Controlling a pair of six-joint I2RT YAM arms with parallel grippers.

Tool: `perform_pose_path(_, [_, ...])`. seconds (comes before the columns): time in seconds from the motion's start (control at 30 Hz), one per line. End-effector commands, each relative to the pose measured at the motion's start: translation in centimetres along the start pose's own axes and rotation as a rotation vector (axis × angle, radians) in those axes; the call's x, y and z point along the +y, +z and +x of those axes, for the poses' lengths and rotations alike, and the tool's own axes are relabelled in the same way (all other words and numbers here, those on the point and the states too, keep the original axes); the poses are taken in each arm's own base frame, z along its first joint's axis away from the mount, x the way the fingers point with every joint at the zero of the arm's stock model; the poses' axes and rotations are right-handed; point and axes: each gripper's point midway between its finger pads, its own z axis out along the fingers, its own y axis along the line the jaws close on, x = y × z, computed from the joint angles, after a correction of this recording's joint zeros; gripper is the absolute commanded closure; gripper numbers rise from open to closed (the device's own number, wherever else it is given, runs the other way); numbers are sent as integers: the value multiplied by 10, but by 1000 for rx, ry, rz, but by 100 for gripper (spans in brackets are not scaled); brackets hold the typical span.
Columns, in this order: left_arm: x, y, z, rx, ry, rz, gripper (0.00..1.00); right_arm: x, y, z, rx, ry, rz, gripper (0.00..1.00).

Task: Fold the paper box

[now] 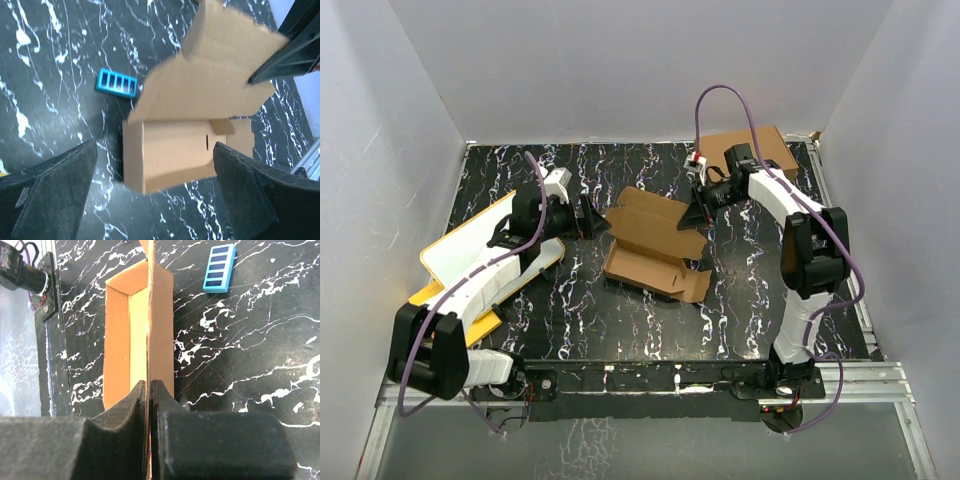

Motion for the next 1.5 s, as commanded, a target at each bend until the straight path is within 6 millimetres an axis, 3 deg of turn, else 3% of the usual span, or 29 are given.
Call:
perform_pose_path(0.0, [-29, 2, -49, -115, 145, 200, 3, 19, -3, -11, 39, -127, -91, 92])
perform_pose_path(0.17, [-35, 13, -39, -80, 224, 315, 6, 22, 1, -17, 83, -206, -84, 92])
perform_pose_path(0.27, [-40, 26, -26, -22, 223, 411, 15, 27, 7, -18, 114, -247, -87, 92])
perform_pose_path(0.47, [-47, 32, -16, 30, 231, 510, 31, 34, 12, -23, 143, -305, -80, 92])
perform_pose_path(0.57, [-46, 33, -7, 48, 226, 535, 45, 37, 13, -26, 145, -318, -83, 92])
perform_pose_path(0.7, [-48, 33, 1, 68, 208, 577, 74, 40, 13, -29, 143, -329, -90, 92])
perform_pose_path(0.9, [-49, 28, 7, 46, 220, 589, 97, 43, 12, -31, 137, -335, -90, 92])
perform_pose_path(1.03, [-46, 24, 11, 24, 224, 560, 100, 45, 11, -30, 137, -331, -89, 89])
perform_pose_path(1.2, [-36, 12, 17, -53, 229, 471, 100, 44, 2, -34, 118, -294, -54, 64])
perform_pose_path(1.33, [-31, -3, 19, -136, 226, 394, 100, 44, -26, -46, 23, -272, 5, 44])
perform_pose_path(1.47, [-30, -19, 19, -240, 249, 351, 100, 44, -49, -38, -52, -226, 93, 32])
